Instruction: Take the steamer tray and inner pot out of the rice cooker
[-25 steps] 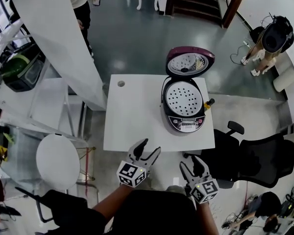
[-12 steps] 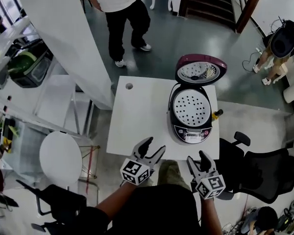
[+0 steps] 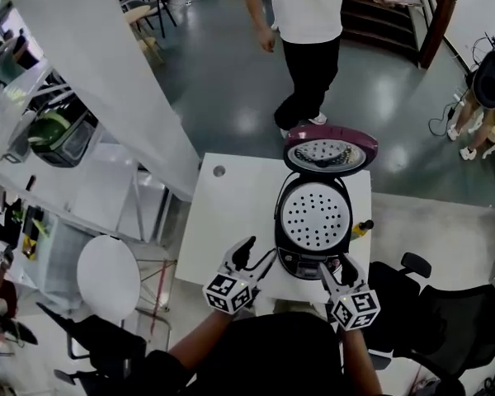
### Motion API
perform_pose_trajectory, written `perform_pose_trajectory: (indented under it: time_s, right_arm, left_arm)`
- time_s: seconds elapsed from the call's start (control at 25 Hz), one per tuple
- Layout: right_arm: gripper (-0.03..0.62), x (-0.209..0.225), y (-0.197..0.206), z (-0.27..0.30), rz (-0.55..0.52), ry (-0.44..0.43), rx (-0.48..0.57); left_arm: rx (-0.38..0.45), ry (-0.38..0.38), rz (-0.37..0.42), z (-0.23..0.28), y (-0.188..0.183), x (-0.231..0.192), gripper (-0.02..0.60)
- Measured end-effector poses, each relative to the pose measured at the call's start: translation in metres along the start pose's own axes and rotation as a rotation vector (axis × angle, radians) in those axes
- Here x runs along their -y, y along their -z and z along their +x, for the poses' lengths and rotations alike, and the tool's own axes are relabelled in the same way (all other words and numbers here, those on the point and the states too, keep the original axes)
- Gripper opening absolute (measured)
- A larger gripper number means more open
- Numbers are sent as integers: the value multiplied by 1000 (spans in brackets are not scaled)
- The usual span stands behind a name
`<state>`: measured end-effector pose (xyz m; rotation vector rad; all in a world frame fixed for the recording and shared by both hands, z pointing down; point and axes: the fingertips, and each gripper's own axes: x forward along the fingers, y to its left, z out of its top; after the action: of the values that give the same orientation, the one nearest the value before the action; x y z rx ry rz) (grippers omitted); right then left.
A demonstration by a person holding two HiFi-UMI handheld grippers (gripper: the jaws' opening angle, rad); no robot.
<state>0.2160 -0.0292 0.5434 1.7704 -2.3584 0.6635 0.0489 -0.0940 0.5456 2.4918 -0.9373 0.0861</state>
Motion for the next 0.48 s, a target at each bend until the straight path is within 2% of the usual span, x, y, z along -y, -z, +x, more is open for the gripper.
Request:
perform_pose_trajectory:
  time_s: [0.24,0.32,0.48]
  right_arm:
    - [218,75,-13,27,-60,129,-34]
    - [218,90,-16,41,-68,123,-55]
    - [218,103,-18,66,-76,49,-73]
  left_arm:
    - [-8,-65,-1,43,6,-4,256]
    - [-3,-94,-17,54,6,-7,256]
    - [-5,-150,-23,69,7,-11,255]
